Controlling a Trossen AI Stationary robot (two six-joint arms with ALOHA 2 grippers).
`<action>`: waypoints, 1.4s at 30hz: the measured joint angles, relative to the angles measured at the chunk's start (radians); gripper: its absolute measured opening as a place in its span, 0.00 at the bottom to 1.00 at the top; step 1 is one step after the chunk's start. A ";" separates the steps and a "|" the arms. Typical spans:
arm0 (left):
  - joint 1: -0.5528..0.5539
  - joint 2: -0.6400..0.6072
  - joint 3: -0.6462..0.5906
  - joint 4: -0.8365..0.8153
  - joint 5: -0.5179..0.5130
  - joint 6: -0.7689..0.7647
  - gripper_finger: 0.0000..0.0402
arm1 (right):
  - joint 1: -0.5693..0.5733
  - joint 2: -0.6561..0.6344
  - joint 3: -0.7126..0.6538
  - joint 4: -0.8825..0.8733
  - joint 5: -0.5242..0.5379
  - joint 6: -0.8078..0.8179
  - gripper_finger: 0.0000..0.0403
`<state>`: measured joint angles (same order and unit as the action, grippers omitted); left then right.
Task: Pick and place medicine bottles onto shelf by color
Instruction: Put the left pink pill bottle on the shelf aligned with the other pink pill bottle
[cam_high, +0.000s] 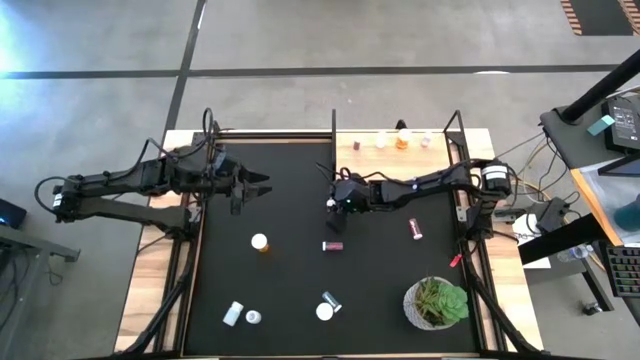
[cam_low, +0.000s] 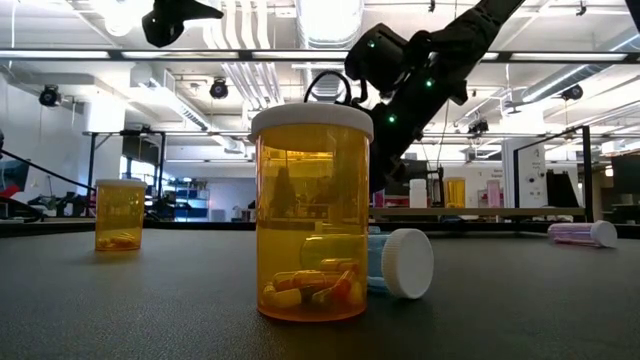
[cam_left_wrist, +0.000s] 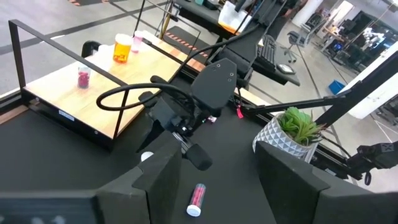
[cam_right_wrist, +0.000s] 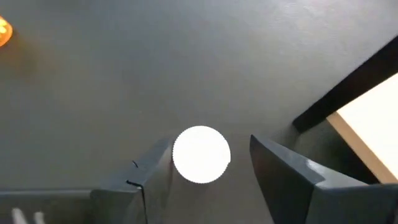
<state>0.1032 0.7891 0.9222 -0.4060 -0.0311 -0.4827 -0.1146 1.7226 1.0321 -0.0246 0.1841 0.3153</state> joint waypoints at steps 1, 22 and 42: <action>0.000 0.000 0.000 0.000 0.000 0.000 0.47 | -0.001 0.000 0.000 0.000 0.000 0.001 0.47; 0.000 -0.001 0.000 0.000 0.000 -0.002 0.47 | -0.002 -0.093 0.001 -0.153 -0.034 0.044 0.29; 0.000 0.002 0.000 0.001 0.000 0.033 0.47 | -0.067 -0.653 -0.340 -0.529 0.356 0.446 0.30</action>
<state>0.1032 0.7908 0.9222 -0.4046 -0.0311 -0.4494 -0.1820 1.0693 0.6922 -0.5533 0.5398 0.7610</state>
